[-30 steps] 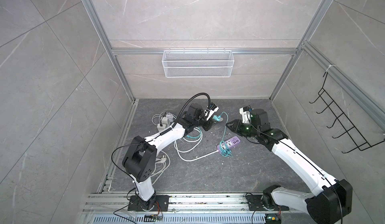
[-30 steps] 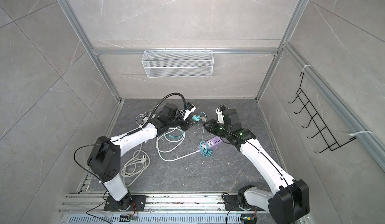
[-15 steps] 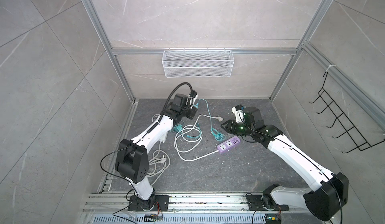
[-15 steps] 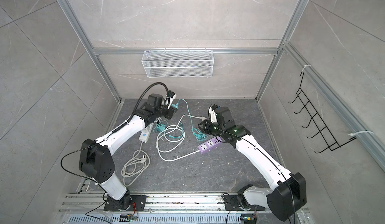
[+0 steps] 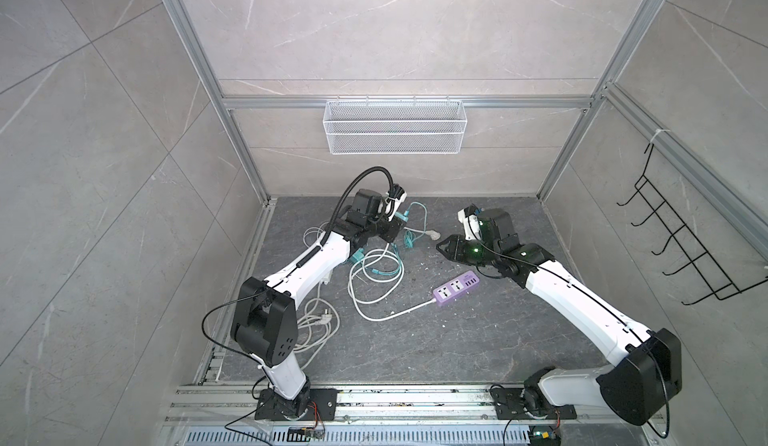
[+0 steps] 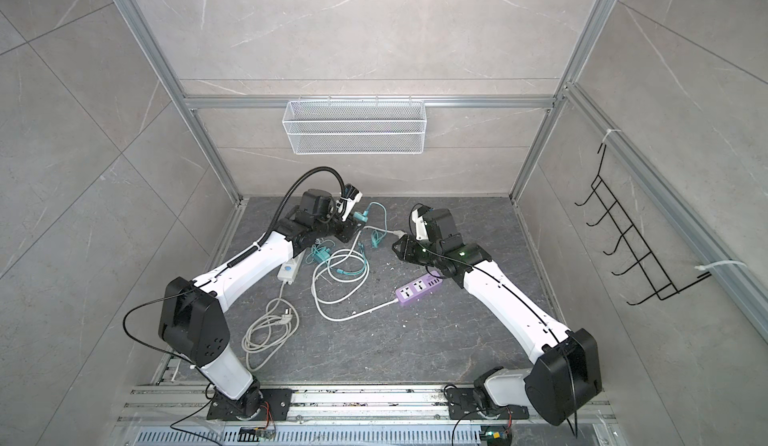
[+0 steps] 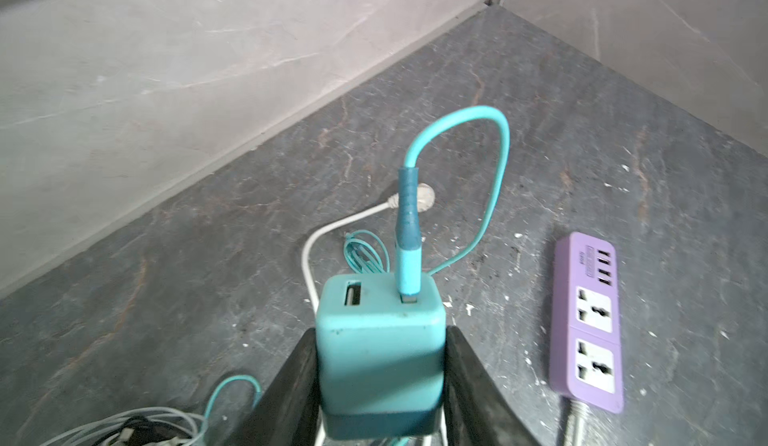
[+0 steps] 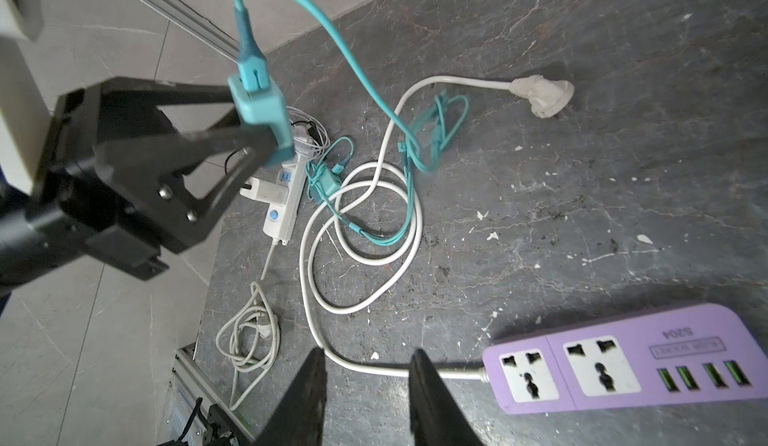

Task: Insert the plug
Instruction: 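Bring the right gripper to the teal charger held by the left gripper and grasp it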

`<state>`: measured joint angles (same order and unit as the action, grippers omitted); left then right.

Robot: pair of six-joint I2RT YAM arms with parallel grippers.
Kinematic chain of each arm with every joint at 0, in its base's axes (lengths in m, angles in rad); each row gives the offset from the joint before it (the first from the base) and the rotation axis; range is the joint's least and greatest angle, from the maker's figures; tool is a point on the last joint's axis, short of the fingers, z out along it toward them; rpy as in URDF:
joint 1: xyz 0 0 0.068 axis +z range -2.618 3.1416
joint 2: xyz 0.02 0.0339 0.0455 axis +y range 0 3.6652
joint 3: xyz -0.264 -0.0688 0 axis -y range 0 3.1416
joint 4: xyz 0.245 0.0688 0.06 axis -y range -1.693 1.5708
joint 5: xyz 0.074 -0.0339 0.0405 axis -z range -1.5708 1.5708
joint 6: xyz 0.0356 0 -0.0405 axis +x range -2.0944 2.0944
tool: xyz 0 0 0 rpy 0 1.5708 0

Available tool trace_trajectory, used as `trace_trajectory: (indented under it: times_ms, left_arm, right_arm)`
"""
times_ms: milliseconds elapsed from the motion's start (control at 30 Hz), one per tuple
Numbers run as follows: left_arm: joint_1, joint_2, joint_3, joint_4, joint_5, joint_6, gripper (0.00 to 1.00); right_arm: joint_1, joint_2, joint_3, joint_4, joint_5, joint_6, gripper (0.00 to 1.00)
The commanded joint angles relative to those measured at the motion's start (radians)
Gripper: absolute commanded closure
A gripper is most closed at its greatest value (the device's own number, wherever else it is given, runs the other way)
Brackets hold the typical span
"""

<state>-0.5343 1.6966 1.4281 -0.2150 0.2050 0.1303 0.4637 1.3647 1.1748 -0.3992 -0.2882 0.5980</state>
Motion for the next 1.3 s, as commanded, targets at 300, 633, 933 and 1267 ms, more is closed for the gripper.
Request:
trace_trajectory:
  times_ms: [300,633,933,1267]
  left_arm:
    - [-0.022,-0.043,-0.078,0.124,0.195,-0.001,0.85]
    - [-0.030,-0.070,-0.113,0.142,0.234,0.014,0.85]
    - [-0.036,-0.084,-0.120,0.137,0.257,0.032,0.85]
    - [-0.040,-0.069,-0.108,0.142,0.276,0.040,0.85]
  right_arm:
    - [0.002,0.177,0.166,0.093,-0.127,0.031,0.59]
    - [0.006,0.268,0.218,0.089,-0.145,0.063,0.56]
    - [0.007,0.300,0.233,0.088,-0.165,0.065,0.55]
    - [0.013,0.331,0.240,0.100,-0.214,0.065,0.56]
